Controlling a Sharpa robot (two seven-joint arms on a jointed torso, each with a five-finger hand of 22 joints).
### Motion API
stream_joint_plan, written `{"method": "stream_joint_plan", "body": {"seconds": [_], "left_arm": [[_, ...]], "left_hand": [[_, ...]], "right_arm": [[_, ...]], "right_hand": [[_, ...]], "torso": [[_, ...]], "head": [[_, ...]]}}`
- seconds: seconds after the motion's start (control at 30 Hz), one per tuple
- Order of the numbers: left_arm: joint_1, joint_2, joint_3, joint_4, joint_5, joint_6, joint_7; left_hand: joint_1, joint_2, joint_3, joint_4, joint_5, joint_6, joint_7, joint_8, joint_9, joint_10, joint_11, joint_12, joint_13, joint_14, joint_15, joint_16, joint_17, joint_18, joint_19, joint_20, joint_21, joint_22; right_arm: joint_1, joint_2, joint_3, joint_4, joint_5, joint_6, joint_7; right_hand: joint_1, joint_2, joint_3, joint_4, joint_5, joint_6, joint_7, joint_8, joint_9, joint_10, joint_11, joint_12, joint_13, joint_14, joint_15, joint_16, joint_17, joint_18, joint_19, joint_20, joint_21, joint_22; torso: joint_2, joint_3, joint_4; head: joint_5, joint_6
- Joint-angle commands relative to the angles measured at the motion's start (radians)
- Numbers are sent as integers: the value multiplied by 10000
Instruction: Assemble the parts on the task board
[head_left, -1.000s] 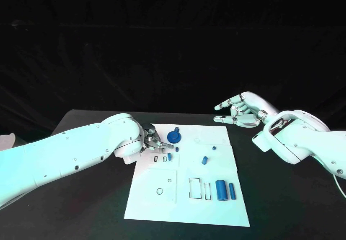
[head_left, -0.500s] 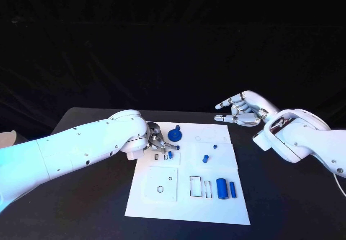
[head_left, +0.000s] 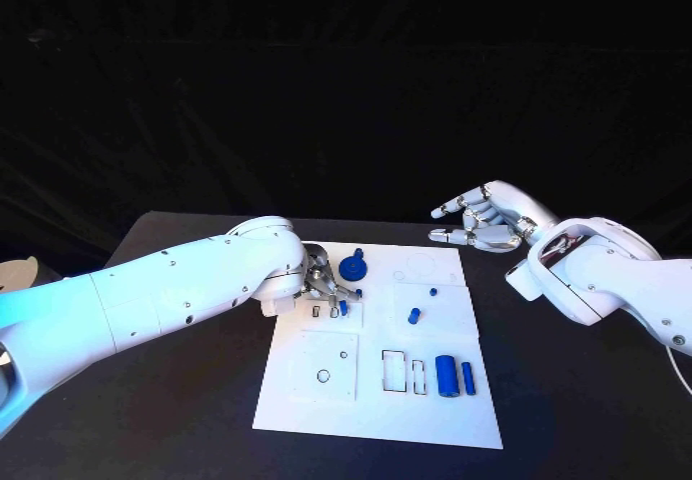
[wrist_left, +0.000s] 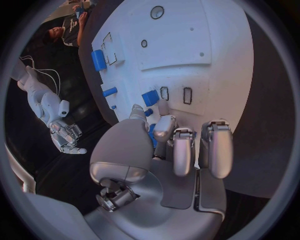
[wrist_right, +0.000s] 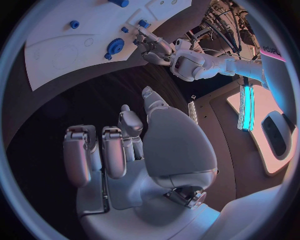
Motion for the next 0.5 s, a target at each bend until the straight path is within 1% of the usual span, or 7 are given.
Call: {"method": "stream_joint_plan", "body": {"seconds": [0.03, 0.3, 0.4, 0.5], "left_arm": [[8, 42, 2, -18, -61, 338, -8], [8, 83, 2, -16, -61, 589, -19], [8, 102, 2, -14, -62, 667, -22], [8, 115, 2, -17, -67, 706, -25]], "left_hand": [[136, -3, -16, -30, 45, -62, -18, 66, 31, 82, 12, 38, 12, 1034, -64, 31, 2633, -77, 657, -73, 58, 1482], [523, 45, 16, -73, 132, -94, -27, 101, 160, 96, 3, 59, 36, 1034, -70, 31, 2633, -85, 666, -80, 82, 1530], [646, 54, 34, -93, 162, -101, -29, 106, 196, 104, 1, 69, 50, 1034, -72, 31, 2633, -87, 668, -82, 87, 1542], [740, 63, 53, -112, 183, -106, -31, 108, 221, 104, 0, 69, 50, 1034, -73, 31, 2633, -89, 669, -82, 92, 1552]], "right_arm": [[-12, 23, -1, -11, -91, 154, -30], [-18, 47, -3, -34, -91, 187, -40], [-21, 57, -4, -41, -91, 196, -44], [-23, 63, -4, -46, -91, 204, -47]], "right_hand": [[85, 0, -63, -9, 40, 57, -38, 24, 11, -38, -14, -48, -7, 842, 20, -66, 1731, -72, 314, 25, -61, 1340], [85, 0, -63, -9, 40, 57, -38, 24, 11, -38, -14, -48, -7, 842, 20, -66, 1731, -72, 314, 25, -61, 1340], [85, 0, -63, -9, 40, 57, -38, 24, 11, -38, -14, -48, -7, 842, 20, -66, 1731, -72, 314, 25, -61, 1340], [83, 6, -87, 7, 64, 59, -39, 25, 11, -40, -15, -47, -10, 841, 19, -69, 1729, -69, 305, 24, -70, 1323]], "torso": [[-7, 8, -6], [-7, 12, -2], [-5, 12, 3], [2, 9, 2]], "head": [[11, 0], [23, -15], [18, 15], [29, 20]]}}
